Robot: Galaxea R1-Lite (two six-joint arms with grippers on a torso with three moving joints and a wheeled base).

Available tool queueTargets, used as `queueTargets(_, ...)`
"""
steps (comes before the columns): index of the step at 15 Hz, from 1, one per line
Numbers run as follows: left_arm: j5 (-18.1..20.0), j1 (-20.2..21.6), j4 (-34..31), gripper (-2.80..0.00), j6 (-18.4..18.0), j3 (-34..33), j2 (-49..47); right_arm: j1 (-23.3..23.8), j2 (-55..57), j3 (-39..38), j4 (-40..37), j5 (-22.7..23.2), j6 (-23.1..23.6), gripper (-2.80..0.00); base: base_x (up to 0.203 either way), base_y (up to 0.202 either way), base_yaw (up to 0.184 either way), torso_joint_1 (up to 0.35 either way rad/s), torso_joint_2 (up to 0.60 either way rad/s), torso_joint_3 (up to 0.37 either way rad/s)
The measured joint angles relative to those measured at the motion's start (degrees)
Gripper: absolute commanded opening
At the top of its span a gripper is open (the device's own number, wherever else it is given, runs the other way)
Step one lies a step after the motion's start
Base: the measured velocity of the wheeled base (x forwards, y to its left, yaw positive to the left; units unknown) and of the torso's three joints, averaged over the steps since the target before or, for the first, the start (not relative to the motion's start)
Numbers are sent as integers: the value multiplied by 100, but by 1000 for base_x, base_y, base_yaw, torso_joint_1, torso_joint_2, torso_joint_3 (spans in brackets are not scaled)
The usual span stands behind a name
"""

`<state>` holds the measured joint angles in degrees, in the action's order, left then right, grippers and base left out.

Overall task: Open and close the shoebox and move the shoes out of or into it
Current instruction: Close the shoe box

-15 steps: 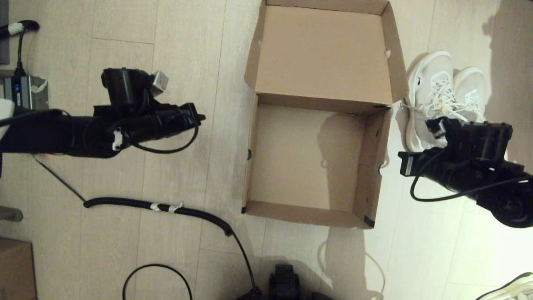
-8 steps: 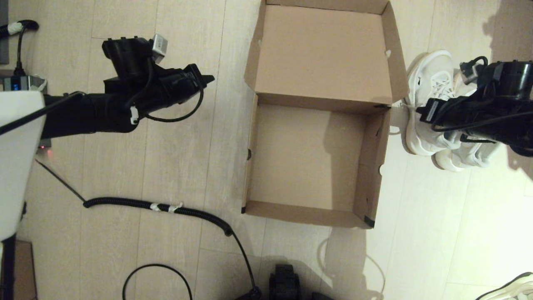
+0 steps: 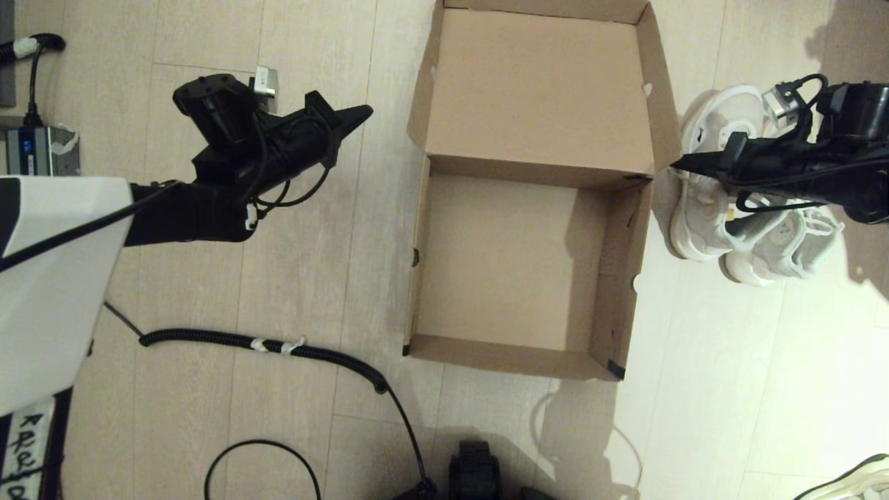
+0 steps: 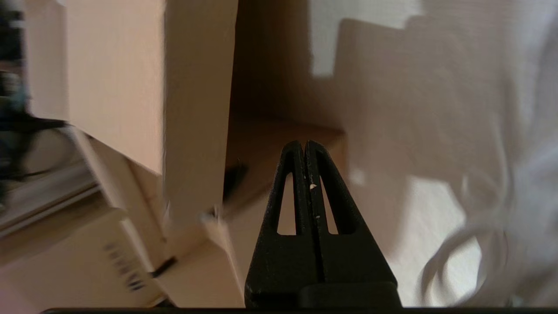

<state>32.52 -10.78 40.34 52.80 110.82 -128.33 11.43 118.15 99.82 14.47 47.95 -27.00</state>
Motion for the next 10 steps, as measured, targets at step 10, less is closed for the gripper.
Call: queueTargets(10, -6, 1, 40, -280, 208, -32, -33, 30, 217, 941, 180, 460, -1095, -280, 0, 0, 0, 0, 0, 0)
